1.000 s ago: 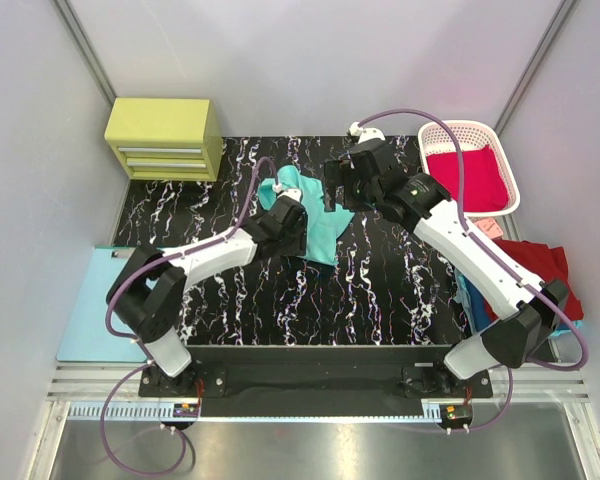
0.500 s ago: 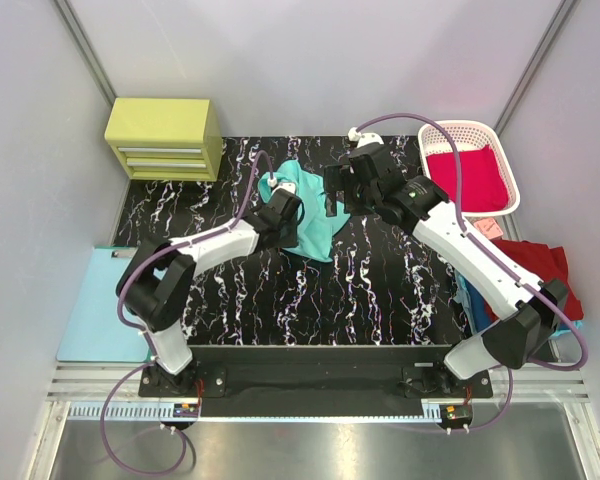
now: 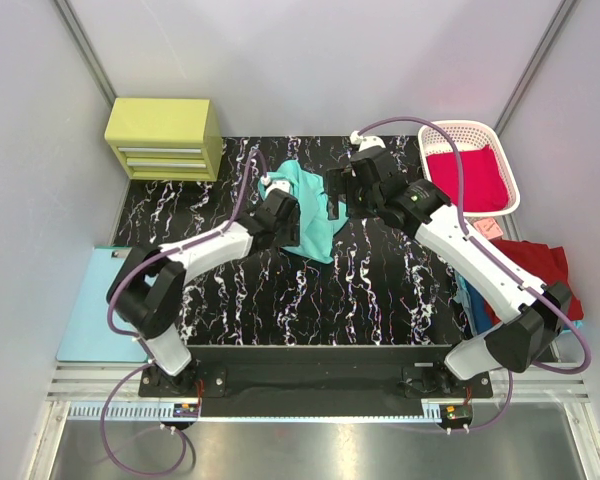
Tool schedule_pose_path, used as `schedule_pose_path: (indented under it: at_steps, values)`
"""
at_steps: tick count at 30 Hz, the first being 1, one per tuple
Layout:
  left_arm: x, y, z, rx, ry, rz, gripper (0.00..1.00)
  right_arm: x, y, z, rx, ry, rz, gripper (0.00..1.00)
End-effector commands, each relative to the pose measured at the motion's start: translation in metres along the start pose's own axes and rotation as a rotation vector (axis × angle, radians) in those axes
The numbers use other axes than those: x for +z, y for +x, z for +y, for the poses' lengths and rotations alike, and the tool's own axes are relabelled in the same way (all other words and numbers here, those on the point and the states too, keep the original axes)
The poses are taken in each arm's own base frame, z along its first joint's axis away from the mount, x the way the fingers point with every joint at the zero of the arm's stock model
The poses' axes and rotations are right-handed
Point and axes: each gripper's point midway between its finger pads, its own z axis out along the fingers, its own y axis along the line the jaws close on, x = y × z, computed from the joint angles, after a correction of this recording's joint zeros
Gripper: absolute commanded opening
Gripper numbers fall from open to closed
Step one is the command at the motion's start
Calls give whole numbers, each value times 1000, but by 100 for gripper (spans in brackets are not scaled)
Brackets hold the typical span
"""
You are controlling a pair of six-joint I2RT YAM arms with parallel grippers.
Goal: Fold and stack the t-shirts
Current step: Flatten out the tshirt
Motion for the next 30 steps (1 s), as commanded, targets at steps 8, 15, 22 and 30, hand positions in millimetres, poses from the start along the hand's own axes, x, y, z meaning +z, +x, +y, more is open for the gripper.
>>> schedule_pose_path:
  at_steps: [8,15,22,30]
  values:
    - [7,-32,7,-30,-11,-71,62,-9,-13,5,-2,-30,-57,96]
    - [17,-32,-3,-27,18,-53,35,-10,-8,-1,-11,-11,-50,96]
    - [13,-31,-1,-25,22,-58,17,-4,-3,-1,-10,-5,-36,96]
    - [-55,-47,30,-79,-49,-154,0,5,3,-1,-5,3,-21,96]
